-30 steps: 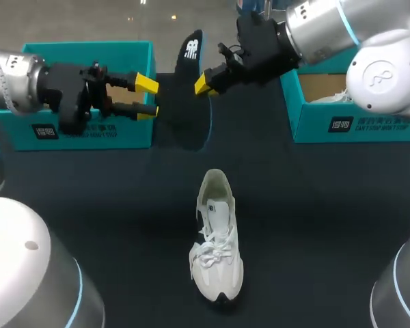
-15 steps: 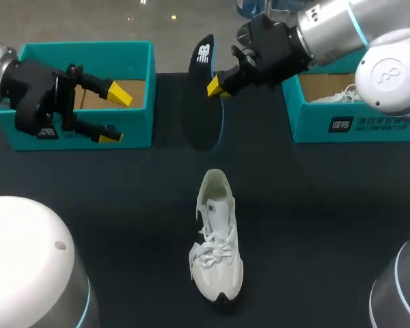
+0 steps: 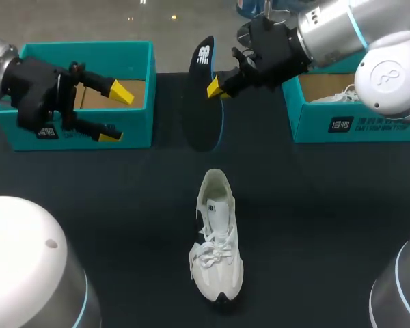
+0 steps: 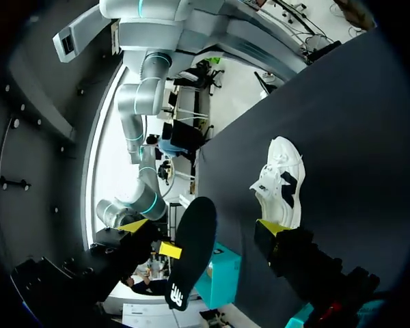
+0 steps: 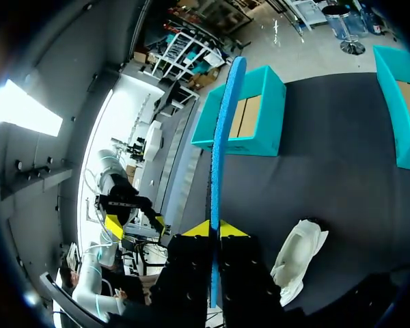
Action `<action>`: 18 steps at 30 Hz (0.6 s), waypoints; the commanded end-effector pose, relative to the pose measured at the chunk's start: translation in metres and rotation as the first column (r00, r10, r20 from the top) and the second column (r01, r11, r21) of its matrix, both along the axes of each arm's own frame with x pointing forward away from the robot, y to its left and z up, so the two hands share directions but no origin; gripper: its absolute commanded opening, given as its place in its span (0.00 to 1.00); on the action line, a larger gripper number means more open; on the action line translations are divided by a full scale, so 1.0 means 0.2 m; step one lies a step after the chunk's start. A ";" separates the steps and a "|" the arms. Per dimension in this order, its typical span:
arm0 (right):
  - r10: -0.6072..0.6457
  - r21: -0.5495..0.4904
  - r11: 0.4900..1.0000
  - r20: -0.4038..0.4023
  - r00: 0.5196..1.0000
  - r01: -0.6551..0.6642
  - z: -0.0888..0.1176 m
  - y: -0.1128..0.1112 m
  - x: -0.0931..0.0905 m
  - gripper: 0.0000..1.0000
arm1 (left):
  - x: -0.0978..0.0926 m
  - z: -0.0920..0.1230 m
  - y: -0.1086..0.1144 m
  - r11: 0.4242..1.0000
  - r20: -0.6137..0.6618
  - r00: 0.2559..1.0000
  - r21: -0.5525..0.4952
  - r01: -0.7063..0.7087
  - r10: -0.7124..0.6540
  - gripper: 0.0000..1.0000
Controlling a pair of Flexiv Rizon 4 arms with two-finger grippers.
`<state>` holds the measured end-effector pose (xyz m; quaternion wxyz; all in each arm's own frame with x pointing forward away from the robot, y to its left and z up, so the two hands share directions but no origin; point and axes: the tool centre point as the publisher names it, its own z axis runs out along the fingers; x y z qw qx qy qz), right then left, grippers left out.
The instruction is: Take the shoe out of the shoebox, open the shoe tongue, remove and reinsert the insole, then place the shoe into the shoebox
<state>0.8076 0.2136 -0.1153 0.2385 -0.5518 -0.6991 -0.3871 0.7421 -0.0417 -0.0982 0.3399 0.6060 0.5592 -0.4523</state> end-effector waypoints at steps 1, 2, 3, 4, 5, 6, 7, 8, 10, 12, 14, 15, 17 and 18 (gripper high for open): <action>-0.001 -0.002 1.000 -0.001 1.000 0.001 0.00 0.01 0.00 0.00 | -0.04 -0.05 -0.03 0.917 -0.119 0.940 0.289 -0.276 0.321 1.00; -0.001 -0.002 1.000 -0.001 1.000 0.001 0.00 0.01 0.00 0.00 | -0.05 -0.07 -0.02 0.885 -0.144 0.917 0.353 -0.303 0.371 1.00; -0.001 -0.002 1.000 -0.001 1.000 0.001 0.00 0.01 0.00 0.00 | -0.06 -0.10 -0.01 0.844 -0.136 0.893 0.414 -0.341 0.428 1.00; -0.001 -0.002 1.000 -0.001 1.000 0.001 0.00 0.01 0.00 0.00 | -0.07 -0.11 0.02 0.820 -0.133 0.876 0.440 -0.367 0.464 1.00; -0.001 -0.002 1.000 -0.001 1.000 0.001 0.00 0.01 0.00 0.00 | -0.08 -0.13 0.04 0.797 -0.149 0.858 0.473 -0.375 0.492 1.00; -0.001 -0.002 1.000 -0.001 1.000 0.001 0.00 0.01 0.00 0.00 | -0.09 -0.16 0.07 0.776 -0.159 0.842 0.502 -0.381 0.516 1.00; -0.001 -0.002 1.000 -0.001 1.000 0.001 0.00 0.01 0.00 0.00 | -0.10 -0.18 0.09 0.758 -0.165 0.827 0.524 -0.388 0.537 1.00; -0.001 -0.002 1.000 -0.001 1.000 0.001 0.00 0.01 0.00 0.00 | -0.12 -0.21 0.12 0.741 -0.178 0.810 0.546 -0.392 0.559 1.00; -0.001 -0.002 1.000 -0.001 1.000 0.001 0.00 0.01 0.00 0.00 | -0.12 -0.26 0.17 0.713 -0.199 0.780 0.580 -0.394 0.593 1.00; -0.001 -0.002 1.000 -0.001 1.000 0.001 0.00 0.01 0.00 0.00 | -0.14 -0.31 0.24 0.692 -0.240 0.749 0.619 -0.372 0.617 1.00; -0.001 -0.002 1.000 -0.001 1.000 0.001 0.00 0.01 0.00 0.00 | -0.16 -0.35 0.28 0.664 -0.245 0.728 0.653 -0.364 0.640 1.00; -0.001 -0.002 1.000 -0.001 1.000 0.001 0.00 0.01 0.00 0.00 | -0.17 -0.37 0.30 0.663 -0.264 0.723 0.665 -0.343 0.639 1.00; -0.001 -0.002 1.000 -0.001 1.000 0.001 0.00 0.01 0.00 0.00 | -0.18 -0.39 0.32 0.662 -0.297 0.710 0.683 -0.310 0.639 1.00; -0.001 -0.002 1.000 -0.001 1.000 0.001 0.00 0.01 0.00 0.00 | -0.19 -0.40 0.33 0.693 -0.351 0.703 0.666 -0.276 0.618 1.00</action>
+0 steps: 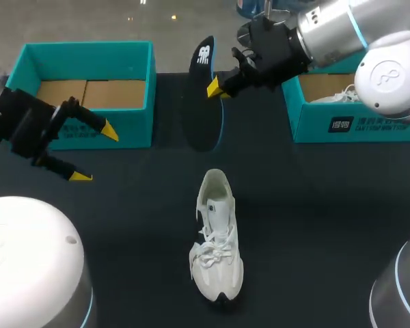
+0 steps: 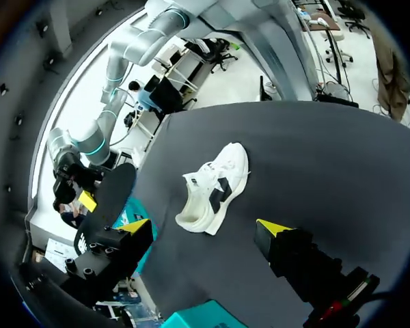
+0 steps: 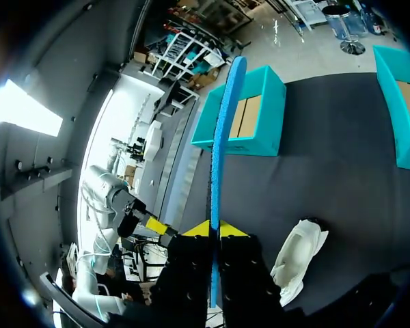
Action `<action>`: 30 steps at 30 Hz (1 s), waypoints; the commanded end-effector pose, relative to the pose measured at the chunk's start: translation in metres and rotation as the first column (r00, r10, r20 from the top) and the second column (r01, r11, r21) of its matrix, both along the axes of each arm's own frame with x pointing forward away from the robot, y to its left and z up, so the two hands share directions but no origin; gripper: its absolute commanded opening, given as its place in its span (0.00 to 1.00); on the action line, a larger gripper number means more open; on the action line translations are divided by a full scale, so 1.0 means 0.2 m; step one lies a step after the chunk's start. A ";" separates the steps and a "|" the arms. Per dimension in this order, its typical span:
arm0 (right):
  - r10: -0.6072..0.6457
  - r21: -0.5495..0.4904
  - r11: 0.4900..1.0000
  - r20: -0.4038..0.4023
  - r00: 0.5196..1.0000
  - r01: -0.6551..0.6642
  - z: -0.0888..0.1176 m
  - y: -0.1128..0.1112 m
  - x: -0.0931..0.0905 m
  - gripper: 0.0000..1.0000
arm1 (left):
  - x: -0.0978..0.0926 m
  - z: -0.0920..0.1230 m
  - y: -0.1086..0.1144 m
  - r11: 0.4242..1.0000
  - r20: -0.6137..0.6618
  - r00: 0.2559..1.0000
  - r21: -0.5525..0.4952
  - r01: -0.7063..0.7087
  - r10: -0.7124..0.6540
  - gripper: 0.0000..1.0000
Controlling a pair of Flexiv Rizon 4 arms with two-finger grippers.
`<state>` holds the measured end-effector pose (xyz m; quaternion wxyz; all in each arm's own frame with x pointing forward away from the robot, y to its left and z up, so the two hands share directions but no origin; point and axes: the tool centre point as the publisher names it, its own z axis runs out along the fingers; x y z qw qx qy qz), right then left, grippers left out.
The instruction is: Take the shoe out of the shoebox, open the shoe tongue, remove and reinsert the insole, then place the shoe into the shoebox
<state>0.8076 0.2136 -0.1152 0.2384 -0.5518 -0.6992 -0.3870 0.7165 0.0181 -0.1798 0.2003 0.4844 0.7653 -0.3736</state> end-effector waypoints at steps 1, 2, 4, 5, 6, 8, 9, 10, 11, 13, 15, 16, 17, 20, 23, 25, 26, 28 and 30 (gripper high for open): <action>-0.001 -0.002 1.000 -0.001 1.000 0.001 0.00 0.01 0.00 0.00 | -0.07 -0.01 0.04 0.942 -0.285 0.921 0.282 -0.184 0.266 1.00; -0.001 -0.002 1.000 -0.001 1.000 0.001 0.00 0.01 0.00 0.00 | -0.08 -0.02 0.04 0.937 -0.285 0.920 0.298 -0.181 0.268 1.00; -0.001 -0.002 1.000 -0.001 1.000 0.001 0.00 0.01 0.00 0.00 | -0.10 -0.02 0.03 0.948 -0.274 0.932 0.274 -0.160 0.237 1.00; -0.001 -0.002 1.000 -0.001 1.000 0.001 0.00 0.01 0.00 0.00 | -0.10 -0.02 0.03 0.948 -0.274 0.932 0.274 -0.160 0.237 1.00; -0.001 -0.002 1.000 -0.001 1.000 0.001 0.00 0.01 0.00 0.00 | -0.10 -0.02 0.03 0.948 -0.274 0.932 0.274 -0.160 0.237 1.00; -0.001 -0.002 1.000 -0.001 1.000 0.001 0.00 0.01 0.00 0.00 | -0.10 -0.02 0.03 0.948 -0.274 0.932 0.274 -0.160 0.237 1.00; -0.001 -0.002 1.000 -0.001 1.000 0.001 0.00 0.01 0.00 0.00 | -0.10 -0.02 0.03 0.948 -0.274 0.932 0.274 -0.160 0.237 1.00; -0.001 -0.002 1.000 -0.001 1.000 0.001 0.00 0.01 0.00 0.00 | -0.10 -0.02 0.03 0.948 -0.274 0.932 0.274 -0.160 0.237 1.00; -0.001 -0.002 1.000 -0.001 1.000 0.001 0.00 0.01 0.00 0.00 | -0.10 -0.02 0.03 0.948 -0.274 0.932 0.274 -0.160 0.237 1.00; -0.001 -0.002 1.000 -0.001 1.000 0.001 0.00 0.01 0.00 0.00 | -0.10 -0.02 0.03 0.948 -0.274 0.932 0.274 -0.160 0.237 1.00; -0.001 -0.002 1.000 -0.001 1.000 0.001 0.00 0.01 0.00 0.00 | -0.10 -0.02 0.03 0.948 -0.274 0.932 0.274 -0.160 0.237 1.00; -0.001 -0.002 1.000 -0.001 1.000 0.001 0.00 0.01 0.00 0.00 | -0.10 -0.02 0.03 0.948 -0.274 0.932 0.274 -0.160 0.237 1.00; -0.001 -0.002 1.000 -0.001 1.000 0.001 0.00 0.01 0.00 0.00 | -0.08 -0.01 0.01 0.922 -0.290 0.899 0.308 -0.236 0.327 1.00; -0.001 -0.002 1.000 -0.001 1.000 0.001 0.00 0.01 0.00 0.00 | -0.06 -0.05 0.00 0.879 -0.307 0.857 0.378 -0.290 0.415 1.00; -0.001 -0.002 1.000 -0.001 1.000 0.001 0.00 0.01 0.00 0.00 | -0.03 -0.10 0.04 0.846 -0.330 0.816 0.425 -0.321 0.475 1.00; -0.001 -0.002 1.000 -0.001 1.000 0.001 0.00 0.01 0.00 0.00 | -0.01 -0.14 0.08 0.825 -0.340 0.790 0.455 -0.337 0.510 1.00; -0.001 -0.002 1.000 -0.001 1.000 0.001 0.00 0.01 0.00 0.00 | 0.00 -0.17 0.11 0.814 -0.350 0.772 0.466 -0.347 0.530 1.00; -0.001 -0.002 1.000 -0.001 1.000 0.001 0.00 0.01 0.00 0.00 | 0.02 -0.20 0.16 0.804 -0.369 0.751 0.480 -0.351 0.548 1.00; -0.001 -0.002 1.000 -0.001 1.000 0.001 0.00 0.01 0.00 0.00 | 0.03 -0.24 0.19 0.793 -0.390 0.725 0.494 -0.356 0.568 1.00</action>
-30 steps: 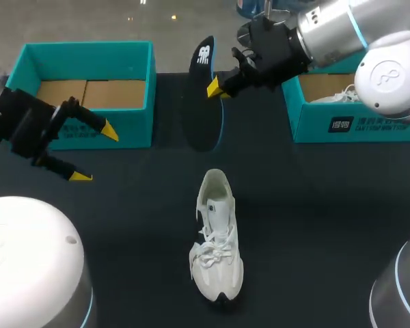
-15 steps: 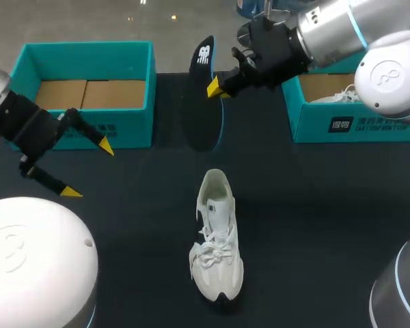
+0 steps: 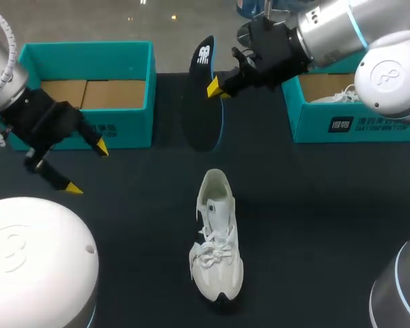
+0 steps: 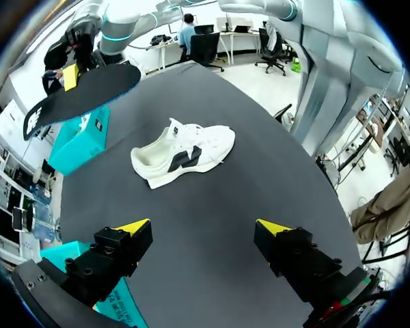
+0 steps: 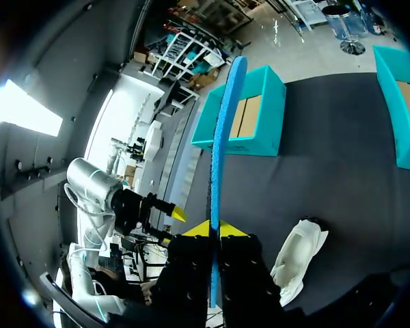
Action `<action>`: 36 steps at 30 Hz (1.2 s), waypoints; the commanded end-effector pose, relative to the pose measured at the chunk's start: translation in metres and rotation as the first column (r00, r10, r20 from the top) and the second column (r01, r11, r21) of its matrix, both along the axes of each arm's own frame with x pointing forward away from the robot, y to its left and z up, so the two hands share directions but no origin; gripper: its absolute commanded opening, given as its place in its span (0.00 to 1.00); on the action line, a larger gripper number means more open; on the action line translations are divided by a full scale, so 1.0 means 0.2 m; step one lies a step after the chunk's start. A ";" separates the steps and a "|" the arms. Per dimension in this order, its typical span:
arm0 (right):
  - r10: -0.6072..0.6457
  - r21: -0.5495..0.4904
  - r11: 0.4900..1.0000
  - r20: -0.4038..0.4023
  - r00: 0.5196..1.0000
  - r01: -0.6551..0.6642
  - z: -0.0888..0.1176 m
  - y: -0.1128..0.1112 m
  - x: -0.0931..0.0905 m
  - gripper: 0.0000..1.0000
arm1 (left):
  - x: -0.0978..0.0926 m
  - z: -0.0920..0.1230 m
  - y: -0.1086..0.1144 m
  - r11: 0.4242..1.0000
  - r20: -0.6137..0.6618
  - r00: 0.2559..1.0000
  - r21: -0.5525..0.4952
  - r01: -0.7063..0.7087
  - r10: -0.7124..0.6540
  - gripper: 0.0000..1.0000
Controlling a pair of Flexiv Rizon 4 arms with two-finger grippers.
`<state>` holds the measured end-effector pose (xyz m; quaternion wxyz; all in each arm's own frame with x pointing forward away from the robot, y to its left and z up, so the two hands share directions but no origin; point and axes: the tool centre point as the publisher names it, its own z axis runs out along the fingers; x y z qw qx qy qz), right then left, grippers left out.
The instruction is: Take the shoe out of the shoebox, open the shoe tongue, remove and reinsert the insole, then place the shoe into the shoebox
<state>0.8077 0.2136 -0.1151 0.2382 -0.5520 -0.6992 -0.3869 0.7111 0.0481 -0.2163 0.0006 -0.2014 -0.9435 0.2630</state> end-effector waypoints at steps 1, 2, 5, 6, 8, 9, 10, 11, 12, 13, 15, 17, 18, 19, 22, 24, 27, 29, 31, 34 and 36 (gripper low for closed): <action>-0.001 -0.002 1.000 -0.001 1.000 0.001 0.00 0.01 0.00 0.00 | 0.06 -0.06 0.06 0.999 -0.065 0.997 0.005 -0.034 0.034 1.00; -0.001 -0.002 1.000 -0.001 1.000 0.001 0.00 0.01 0.00 0.00 | 0.06 -0.08 0.07 0.999 -0.076 0.996 0.011 -0.048 0.049 1.00; -0.001 -0.002 1.000 -0.001 1.000 0.001 0.00 0.01 0.00 0.00 | 0.07 -0.11 0.08 0.995 -0.095 0.992 0.064 -0.076 0.082 1.00; -0.001 -0.002 1.000 -0.001 1.000 0.001 0.00 0.01 0.00 0.00 | 0.06 -0.12 0.07 0.993 -0.096 0.992 0.088 -0.077 0.085 1.00; -0.001 -0.002 1.000 -0.001 1.000 0.001 0.00 0.01 0.00 0.00 | 0.06 -0.12 0.07 0.993 -0.096 0.992 0.088 -0.077 0.085 1.00; -0.001 -0.002 1.000 -0.001 1.000 0.001 0.00 0.01 0.00 0.00 | 0.06 -0.12 0.07 0.993 -0.096 0.992 0.088 -0.077 0.085 1.00; -0.001 -0.002 1.000 -0.001 1.000 0.001 0.00 0.01 0.00 0.00 | 0.06 -0.12 0.07 0.993 -0.096 0.992 0.088 -0.077 0.085 1.00; -0.001 -0.002 1.000 -0.001 1.000 0.001 0.00 0.01 0.00 0.00 | 0.06 -0.12 0.07 0.993 -0.096 0.992 0.088 -0.077 0.085 1.00; -0.001 -0.002 1.000 -0.001 1.000 0.001 0.00 0.01 0.00 0.00 | 0.06 -0.12 0.07 0.993 -0.096 0.992 0.088 -0.077 0.085 1.00; -0.011 0.012 1.000 0.008 1.000 0.011 -0.02 0.00 0.01 0.00 | 0.06 -0.12 0.07 0.993 -0.096 0.992 0.088 -0.077 0.085 1.00; -0.026 -0.006 1.000 0.004 1.000 0.026 -0.07 -0.01 0.02 0.00 | 0.06 -0.12 0.07 0.993 -0.096 0.992 0.088 -0.077 0.085 1.00; -0.046 0.020 0.999 0.015 0.999 0.045 -0.12 -0.02 0.03 0.00 | 0.06 -0.12 0.07 0.993 -0.096 0.992 0.088 -0.077 0.085 1.00; -0.042 0.014 0.999 -0.006 0.999 0.042 -0.16 -0.03 0.04 0.00 | 0.06 -0.12 0.07 0.993 -0.096 0.992 0.088 -0.077 0.085 1.00; -0.042 0.030 0.999 -0.018 0.999 0.042 -0.19 -0.03 0.04 0.00 | 0.06 -0.12 0.07 0.993 -0.096 0.992 0.088 -0.077 0.085 1.00; -0.060 0.039 0.997 -0.024 0.998 0.061 -0.27 -0.03 0.05 0.00 | 0.06 -0.12 0.07 0.993 -0.096 0.992 0.088 -0.077 0.085 1.00; -0.087 0.054 0.995 -0.024 0.996 0.088 -0.32 -0.04 0.05 0.00 | 0.06 -0.12 0.07 0.993 -0.096 0.992 0.088 -0.077 0.085 1.00; -0.127 0.054 0.990 -0.014 0.992 0.127 -0.37 -0.05 0.05 0.00 | 0.06 -0.12 0.07 0.993 -0.096 0.992 0.088 -0.077 0.085 1.00; -0.145 0.046 0.988 -0.015 0.989 0.145 -0.40 -0.05 0.05 0.00 | 0.06 -0.12 0.07 0.993 -0.096 0.992 0.088 -0.077 0.085 1.00; -0.165 0.027 0.986 0.007 0.986 0.165 -0.43 -0.06 0.05 0.00 | 0.06 -0.12 0.07 0.993 -0.096 0.992 0.088 -0.077 0.085 1.00; -0.192 0.040 0.981 -0.002 0.981 0.192 -0.49 -0.07 0.04 0.00 | 0.06 -0.12 0.07 0.993 -0.096 0.992 0.088 -0.077 0.085 1.00; -0.195 0.027 0.980 -0.002 0.981 0.195 -0.51 -0.07 0.03 0.00 | 0.06 -0.12 0.07 0.993 -0.096 0.992 0.088 -0.077 0.085 1.00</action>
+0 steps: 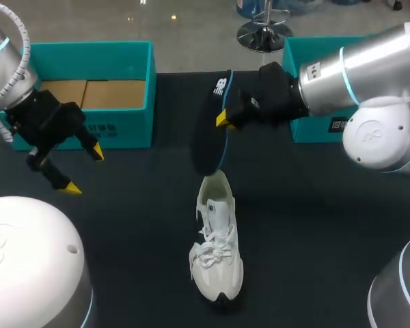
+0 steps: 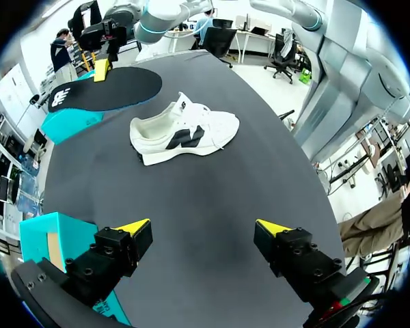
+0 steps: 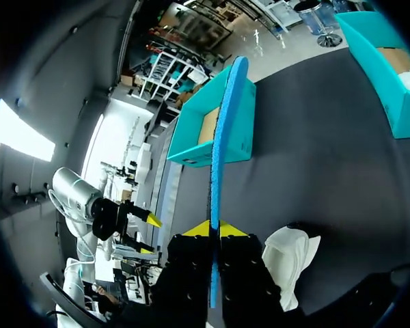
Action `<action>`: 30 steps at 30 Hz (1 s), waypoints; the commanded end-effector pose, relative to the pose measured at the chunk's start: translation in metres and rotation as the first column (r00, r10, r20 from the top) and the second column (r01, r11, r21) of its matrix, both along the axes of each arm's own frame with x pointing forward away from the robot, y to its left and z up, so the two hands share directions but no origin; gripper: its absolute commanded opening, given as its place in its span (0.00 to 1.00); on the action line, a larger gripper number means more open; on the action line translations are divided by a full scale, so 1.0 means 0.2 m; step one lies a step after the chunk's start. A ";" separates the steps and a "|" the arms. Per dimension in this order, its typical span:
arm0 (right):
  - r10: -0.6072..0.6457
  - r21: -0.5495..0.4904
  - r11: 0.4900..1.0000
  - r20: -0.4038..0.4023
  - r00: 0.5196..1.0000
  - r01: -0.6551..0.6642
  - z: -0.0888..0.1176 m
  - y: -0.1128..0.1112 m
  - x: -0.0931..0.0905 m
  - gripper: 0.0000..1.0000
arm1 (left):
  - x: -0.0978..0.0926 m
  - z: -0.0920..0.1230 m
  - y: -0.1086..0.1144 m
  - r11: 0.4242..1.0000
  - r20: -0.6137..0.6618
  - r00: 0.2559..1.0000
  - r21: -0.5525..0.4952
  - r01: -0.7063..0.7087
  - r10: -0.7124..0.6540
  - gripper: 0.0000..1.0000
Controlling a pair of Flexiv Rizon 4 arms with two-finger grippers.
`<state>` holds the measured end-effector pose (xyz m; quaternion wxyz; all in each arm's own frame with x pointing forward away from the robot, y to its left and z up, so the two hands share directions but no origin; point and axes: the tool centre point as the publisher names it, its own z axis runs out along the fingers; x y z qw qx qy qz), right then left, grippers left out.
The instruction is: Take the shoe out of the shoebox, open the shoe tongue, remove and reinsert the insole, then place the shoe into the shoebox
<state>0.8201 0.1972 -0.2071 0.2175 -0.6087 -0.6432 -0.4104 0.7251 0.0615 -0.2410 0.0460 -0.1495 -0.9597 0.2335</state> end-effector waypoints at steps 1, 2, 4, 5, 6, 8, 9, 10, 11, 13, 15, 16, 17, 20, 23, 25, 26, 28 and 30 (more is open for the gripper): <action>-0.033 0.000 0.999 0.017 0.999 0.033 -0.07 0.01 -0.04 0.00 | -0.01 0.00 0.00 1.000 0.002 1.000 0.002 -0.001 0.001 1.00; -0.047 0.019 0.999 0.026 0.999 0.047 -0.09 0.01 -0.05 0.00 | -0.01 0.00 0.00 1.000 0.002 1.000 0.002 -0.001 0.001 1.00; -0.065 0.025 0.998 0.036 0.997 0.064 -0.12 0.00 -0.07 0.00 | -0.01 0.00 0.00 1.000 0.002 1.000 0.002 -0.001 0.001 1.00; -0.064 0.023 0.998 0.034 0.997 0.063 -0.14 0.00 -0.08 0.00 | -0.01 0.00 0.00 1.000 0.002 1.000 0.002 -0.001 0.001 1.00; -0.067 0.018 0.998 0.032 0.997 0.066 -0.16 0.00 -0.09 0.00 | -0.01 0.00 0.00 1.000 0.002 1.000 0.002 -0.001 0.001 1.00; -0.076 0.023 0.997 0.028 0.997 0.075 -0.19 0.00 -0.10 0.00 | -0.01 0.00 0.00 1.000 0.002 1.000 0.002 -0.001 0.001 1.00; -0.077 0.027 0.997 0.029 0.997 0.076 -0.21 0.00 -0.09 0.00 | -0.01 0.00 0.00 1.000 0.002 1.000 0.002 -0.001 0.001 1.00; -0.078 0.027 0.997 0.029 0.997 0.077 -0.22 -0.01 -0.08 0.00 | -0.01 0.00 0.00 1.000 0.002 1.000 0.002 -0.001 0.001 1.00; -0.074 0.022 0.997 0.034 0.997 0.073 -0.22 -0.01 -0.07 0.00 | -0.01 0.00 0.00 1.000 0.002 1.000 0.002 -0.001 0.001 1.00; -0.072 0.020 0.997 0.058 0.996 0.071 -0.23 -0.01 -0.04 0.00 | -0.01 0.00 0.00 1.000 0.002 1.000 0.002 -0.001 0.001 1.00; -0.074 0.023 0.997 0.072 0.995 0.073 -0.25 -0.03 -0.01 0.00 | -0.01 0.00 0.00 1.000 0.002 1.000 0.002 -0.001 0.001 1.00; -0.080 0.026 0.997 0.085 0.993 0.078 -0.26 -0.03 0.00 0.00 | -0.01 0.00 0.00 1.000 0.002 1.000 0.002 -0.001 0.001 1.00; -0.083 0.021 0.997 0.096 0.992 0.081 -0.27 -0.04 0.02 0.00 | -0.01 0.00 0.00 1.000 0.002 1.000 0.002 -0.001 0.001 1.00; -0.058 0.029 0.998 0.138 0.989 0.055 -0.28 -0.06 0.07 0.00 | -0.01 0.00 0.00 1.000 0.002 1.000 0.002 -0.001 0.001 1.00; -0.047 0.048 0.998 0.181 0.982 0.039 -0.28 -0.07 0.10 0.00 | -0.01 0.00 0.00 1.000 0.002 1.000 0.002 -0.001 0.001 1.00; -0.033 0.058 0.998 0.201 0.979 0.021 -0.29 -0.09 0.12 0.00 | -0.01 0.00 0.00 1.000 0.002 1.000 0.002 -0.001 0.001 1.00; -0.028 0.065 0.998 0.209 0.978 0.015 -0.31 -0.09 0.12 0.00 | -0.01 0.00 0.00 1.000 0.002 1.000 0.002 -0.001 0.001 1.00; -0.028 0.086 0.996 0.228 0.973 0.008 -0.34 -0.09 0.10 0.00 | -0.01 0.00 0.00 1.000 0.002 1.000 0.002 -0.001 0.001 1.00; -0.019 0.095 0.995 0.243 0.970 -0.004 -0.36 -0.10 0.08 0.00 | -0.01 0.00 0.00 1.000 0.002 1.000 0.002 -0.001 0.001 1.00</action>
